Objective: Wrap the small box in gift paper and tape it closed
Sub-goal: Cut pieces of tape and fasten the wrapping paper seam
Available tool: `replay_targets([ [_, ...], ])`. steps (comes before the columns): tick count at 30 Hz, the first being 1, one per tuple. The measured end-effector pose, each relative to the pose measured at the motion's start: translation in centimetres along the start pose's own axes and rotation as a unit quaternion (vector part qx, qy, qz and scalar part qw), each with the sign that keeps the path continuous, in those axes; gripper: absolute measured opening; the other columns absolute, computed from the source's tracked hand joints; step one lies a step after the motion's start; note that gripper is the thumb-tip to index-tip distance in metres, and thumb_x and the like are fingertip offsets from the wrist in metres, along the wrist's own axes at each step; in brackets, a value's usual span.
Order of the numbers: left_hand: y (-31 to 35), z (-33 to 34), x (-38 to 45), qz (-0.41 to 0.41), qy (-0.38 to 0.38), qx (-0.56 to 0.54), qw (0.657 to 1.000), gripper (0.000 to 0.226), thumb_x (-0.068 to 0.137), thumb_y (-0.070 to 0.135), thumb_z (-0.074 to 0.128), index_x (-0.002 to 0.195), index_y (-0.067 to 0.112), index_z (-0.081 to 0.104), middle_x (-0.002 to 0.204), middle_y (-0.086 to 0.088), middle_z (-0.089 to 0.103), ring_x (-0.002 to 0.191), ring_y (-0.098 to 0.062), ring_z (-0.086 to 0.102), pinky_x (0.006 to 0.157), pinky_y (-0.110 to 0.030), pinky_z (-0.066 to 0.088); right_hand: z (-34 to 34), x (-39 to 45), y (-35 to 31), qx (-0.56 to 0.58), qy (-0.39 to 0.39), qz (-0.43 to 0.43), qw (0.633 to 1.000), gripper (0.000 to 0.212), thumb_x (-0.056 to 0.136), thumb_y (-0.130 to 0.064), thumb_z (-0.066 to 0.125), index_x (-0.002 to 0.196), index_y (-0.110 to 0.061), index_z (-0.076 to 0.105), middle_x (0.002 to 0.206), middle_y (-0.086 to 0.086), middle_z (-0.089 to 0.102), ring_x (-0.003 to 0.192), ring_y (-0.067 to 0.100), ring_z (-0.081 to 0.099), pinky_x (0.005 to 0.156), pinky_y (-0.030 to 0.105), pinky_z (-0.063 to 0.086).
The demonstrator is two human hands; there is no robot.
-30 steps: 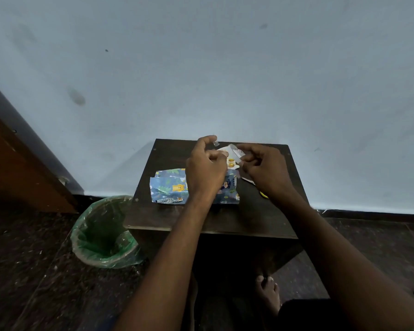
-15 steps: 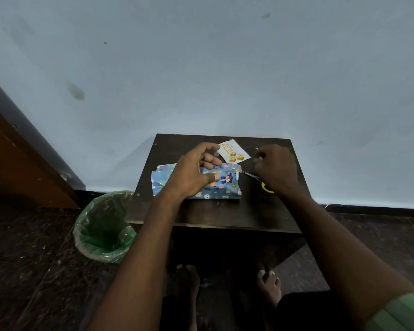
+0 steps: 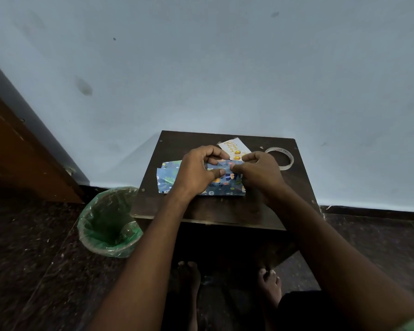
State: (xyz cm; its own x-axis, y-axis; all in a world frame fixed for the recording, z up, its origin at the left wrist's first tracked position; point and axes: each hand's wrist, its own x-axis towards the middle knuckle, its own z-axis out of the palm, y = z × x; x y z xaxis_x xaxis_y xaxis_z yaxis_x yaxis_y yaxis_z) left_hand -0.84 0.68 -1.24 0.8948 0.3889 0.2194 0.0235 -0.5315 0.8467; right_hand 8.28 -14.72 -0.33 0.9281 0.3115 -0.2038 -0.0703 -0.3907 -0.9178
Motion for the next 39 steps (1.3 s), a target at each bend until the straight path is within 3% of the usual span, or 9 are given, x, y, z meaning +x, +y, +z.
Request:
replay_targets([
  [4,0.1,0.1,0.0,-0.005,0.004,-0.012,1.0,0.035,0.079,-0.001,0.09,0.107,0.018,0.08,0.111,0.006,0.077,0.096,-0.013,0.069,0.064,-0.006,0.046,-0.3,0.1,-0.1,0.071,-0.027,0.064,0.995,0.021,0.085,-0.011,0.084,0.076,-0.008,0.065,0.08,0.016,0.067,0.058,0.017,0.052,0.048,0.029,0.042],
  [8,0.1,0.1,0.0,-0.001,0.007,-0.008,1.0,0.037,0.081,-0.002,0.088,0.111,0.018,0.079,0.113,0.007,0.077,0.095,-0.01,0.067,0.063,-0.006,0.047,0.6,0.1,-0.1,0.144,-0.025,0.08,0.986,0.036,0.08,0.002,0.085,0.11,-0.003,0.065,0.105,0.019,0.073,0.076,0.023,0.067,0.049,0.026,0.047],
  [13,-0.4,0.3,0.0,0.003,0.005,0.006,1.0,0.034,0.086,-0.004,0.083,0.111,0.019,0.08,0.113,0.007,0.076,0.093,-0.005,0.066,0.066,-0.006,0.046,0.8,0.1,0.0,0.164,0.0,0.086,0.983,0.043,0.077,0.011,0.084,0.114,-0.004,0.066,0.106,0.018,0.072,0.082,0.029,0.073,0.043,0.023,0.05],
  [17,-0.9,0.1,0.2,0.013,0.01,0.017,1.0,0.029,0.085,0.002,0.086,0.105,0.022,0.084,0.11,0.01,0.077,0.096,-0.002,0.07,0.071,-0.005,0.043,1.0,0.8,0.7,0.123,0.009,0.085,0.989,0.035,0.073,0.006,0.089,0.1,-0.009,0.072,0.107,0.016,0.073,0.089,0.03,0.076,0.073,0.046,0.066],
  [21,-1.1,0.0,0.4,0.026,0.006,0.017,0.999,0.027,0.085,0.001,0.085,0.103,0.021,0.086,0.112,0.011,0.077,0.099,0.003,0.068,0.073,-0.004,0.042,0.6,0.5,0.8,-0.112,0.089,-0.09,0.986,0.028,0.077,-0.008,0.084,0.102,-0.02,0.077,0.103,0.001,0.074,0.095,0.019,0.07,0.084,0.044,0.06],
  [24,-1.3,0.0,0.5,0.022,0.004,0.012,1.0,0.029,0.084,0.001,0.086,0.102,0.024,0.086,0.11,0.014,0.075,0.098,0.003,0.068,0.073,-0.003,0.041,-0.2,-0.1,-0.4,-0.114,0.08,-0.209,0.968,0.021,0.086,-0.006,0.072,0.099,-0.019,0.082,0.097,-0.007,0.076,0.089,0.012,0.07,0.082,0.036,0.059],
  [29,-1.5,0.0,0.7,0.016,-0.006,0.009,1.0,0.028,0.084,0.003,0.086,0.101,0.026,0.086,0.113,0.014,0.075,0.1,0.001,0.069,0.078,-0.013,0.049,-0.7,-0.4,-1.2,-0.093,-0.022,-0.218,0.971,0.015,0.09,-0.009,0.071,0.091,-0.017,0.084,0.082,-0.007,0.079,0.08,0.011,0.075,0.079,0.039,0.064],
  [32,-1.5,-0.1,0.7,0.004,-0.006,0.005,1.0,0.029,0.084,0.005,0.087,0.102,0.027,0.086,0.112,0.016,0.075,0.101,0.0,0.068,0.08,-0.024,0.056,-0.8,-0.3,-1.1,-0.11,-0.022,-0.228,0.967,0.011,0.086,-0.011,0.075,0.089,-0.018,0.083,0.077,-0.005,0.078,0.074,0.012,0.075,0.074,0.039,0.064],
  [39,-1.4,-0.1,0.7,0.001,-0.004,0.006,1.0,0.026,0.084,0.006,0.088,0.1,0.027,0.086,0.107,0.019,0.073,0.095,0.002,0.068,0.076,-0.017,0.056,-0.5,-0.3,-1.2,-0.152,0.003,-0.263,0.953,0.006,0.084,-0.014,0.08,0.081,-0.019,0.082,0.075,-0.011,0.075,0.074,0.003,0.07,0.069,0.021,0.055],
])
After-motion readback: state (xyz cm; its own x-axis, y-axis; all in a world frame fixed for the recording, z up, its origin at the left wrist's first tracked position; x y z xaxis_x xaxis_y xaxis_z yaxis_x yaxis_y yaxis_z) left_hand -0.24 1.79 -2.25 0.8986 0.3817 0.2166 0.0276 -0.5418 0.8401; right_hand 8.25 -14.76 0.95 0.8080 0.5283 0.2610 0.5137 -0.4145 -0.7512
